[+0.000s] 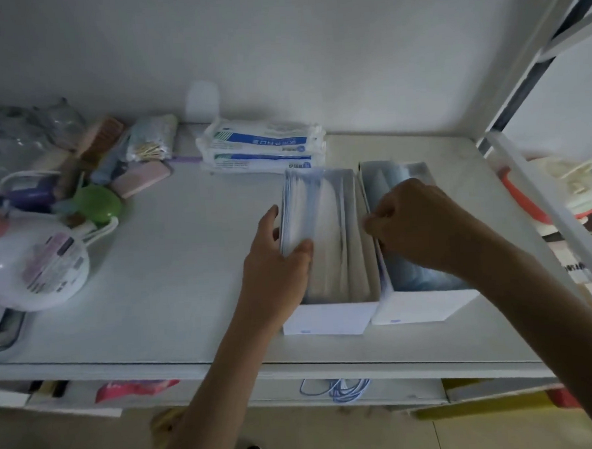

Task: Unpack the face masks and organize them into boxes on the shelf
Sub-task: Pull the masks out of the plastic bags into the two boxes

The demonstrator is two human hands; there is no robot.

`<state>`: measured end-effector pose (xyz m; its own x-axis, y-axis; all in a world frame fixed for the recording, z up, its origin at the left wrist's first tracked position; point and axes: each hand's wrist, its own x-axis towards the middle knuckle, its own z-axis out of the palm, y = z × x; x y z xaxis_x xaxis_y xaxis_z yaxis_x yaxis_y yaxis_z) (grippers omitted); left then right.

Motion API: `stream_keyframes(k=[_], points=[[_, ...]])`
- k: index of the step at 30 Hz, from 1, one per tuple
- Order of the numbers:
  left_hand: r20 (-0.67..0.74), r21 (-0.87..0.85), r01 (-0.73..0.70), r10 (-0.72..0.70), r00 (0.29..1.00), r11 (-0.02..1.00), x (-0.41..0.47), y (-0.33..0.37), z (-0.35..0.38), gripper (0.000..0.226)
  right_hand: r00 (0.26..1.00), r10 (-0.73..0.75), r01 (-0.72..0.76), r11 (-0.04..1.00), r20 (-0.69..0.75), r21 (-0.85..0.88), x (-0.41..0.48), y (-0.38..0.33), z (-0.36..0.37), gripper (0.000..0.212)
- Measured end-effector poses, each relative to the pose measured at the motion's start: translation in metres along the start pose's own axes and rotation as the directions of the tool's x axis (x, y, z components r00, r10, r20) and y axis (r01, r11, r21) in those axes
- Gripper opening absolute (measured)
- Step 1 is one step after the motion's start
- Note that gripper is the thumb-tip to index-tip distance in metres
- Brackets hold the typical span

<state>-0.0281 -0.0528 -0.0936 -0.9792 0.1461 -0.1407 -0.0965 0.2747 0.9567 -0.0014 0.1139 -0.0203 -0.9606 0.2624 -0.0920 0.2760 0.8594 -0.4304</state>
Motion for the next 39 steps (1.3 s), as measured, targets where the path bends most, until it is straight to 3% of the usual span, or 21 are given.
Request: stream_keyframes(k=[2, 4, 5, 7, 10, 12, 13, 17, 19, 23, 26, 29, 35, 37, 39], points=[[-0.062, -0.019, 0.01, -0.011, 0.998, 1.0, -0.004, -0.003, -0.008, 0.058, 0.996, -0.081, 0.077, 0.993, -0.032, -0.087, 0.0, -0.006, 0.008, 0.012], [-0.119, -0.021, -0.01, 0.008, 0.993, 1.0, -0.009, -0.007, -0.014, 0.054, 0.982, -0.184, 0.175, 0.972, -0.048, -0.155, -0.001, -0.009, 0.019, 0.035], [-0.138, -0.023, -0.018, 0.015, 0.99, 1.0, -0.011, -0.008, -0.015, 0.053, 0.977, -0.207, 0.196, 0.966, -0.05, -0.17, -0.001, -0.014, 0.021, 0.035], [-0.157, -0.029, -0.025, 0.02, 0.987, 0.999, -0.013, -0.009, -0.014, 0.054, 0.976, -0.218, 0.209, 0.952, -0.016, -0.225, -0.001, -0.02, 0.025, 0.032], [-0.188, -0.084, -0.013, -0.003, 0.982, 0.996, -0.014, -0.009, -0.012, 0.053, 0.979, -0.186, 0.201, 0.929, 0.078, -0.31, 0.004, -0.028, 0.031, 0.046], [-0.19, -0.175, 0.011, -0.045, 0.981, 0.984, -0.014, -0.009, -0.012, 0.052, 0.974, -0.193, 0.222, 0.911, 0.116, -0.347, 0.006, -0.034, 0.036, 0.039], [-0.181, -0.23, 0.028, -0.071, 0.981, 0.973, -0.015, -0.008, -0.012, 0.052, 0.973, -0.204, 0.228, 0.916, 0.106, -0.329, 0.006, -0.037, 0.037, 0.032], [-0.134, -0.348, 0.062, -0.115, 0.984, 0.935, -0.015, -0.007, -0.013, 0.053, 0.992, -0.067, 0.084, 0.985, 0.111, -0.152, 0.007, -0.049, 0.032, 0.049], [-0.138, -0.351, 0.062, -0.117, 0.984, 0.934, -0.015, -0.007, -0.013, 0.053, 0.99, -0.052, 0.073, 0.984, 0.131, -0.163, 0.013, -0.053, 0.029, 0.049], [-0.17, -0.324, 0.058, -0.119, 0.978, 0.944, -0.015, -0.008, -0.014, 0.055, 0.977, -0.011, 0.025, 0.998, 0.215, -0.063, 0.029, -0.05, 0.023, 0.022], [-0.19, -0.294, 0.044, -0.103, 0.976, 0.955, -0.015, -0.008, -0.013, 0.055, 0.964, -0.065, 0.068, 0.998, 0.259, -0.003, 0.031, -0.048, 0.018, 0.055], [-0.21, -0.268, 0.026, -0.084, 0.974, 0.963, -0.015, -0.01, -0.012, 0.056, 0.96, -0.135, 0.155, 0.986, 0.246, -0.065, 0.03, -0.052, 0.02, 0.038], [-0.23, -0.218, 0.015, -0.067, 0.971, 0.976, -0.014, -0.013, -0.012, 0.056, 0.958, -0.062, 0.077, 0.996, 0.28, -0.045, 0.039, -0.057, 0.029, 0.082], [-0.231, -0.219, 0.016, -0.067, 0.971, 0.976, -0.014, -0.014, -0.011, 0.056, 0.953, -0.068, 0.088, 0.995, 0.294, -0.052, 0.043, -0.053, 0.028, 0.071], [-0.24, -0.211, 0.016, -0.068, 0.968, 0.977, -0.014, -0.014, -0.01, 0.057, 0.951, -0.076, 0.107, 0.991, 0.3, -0.086, 0.045, -0.051, 0.028, 0.043]])
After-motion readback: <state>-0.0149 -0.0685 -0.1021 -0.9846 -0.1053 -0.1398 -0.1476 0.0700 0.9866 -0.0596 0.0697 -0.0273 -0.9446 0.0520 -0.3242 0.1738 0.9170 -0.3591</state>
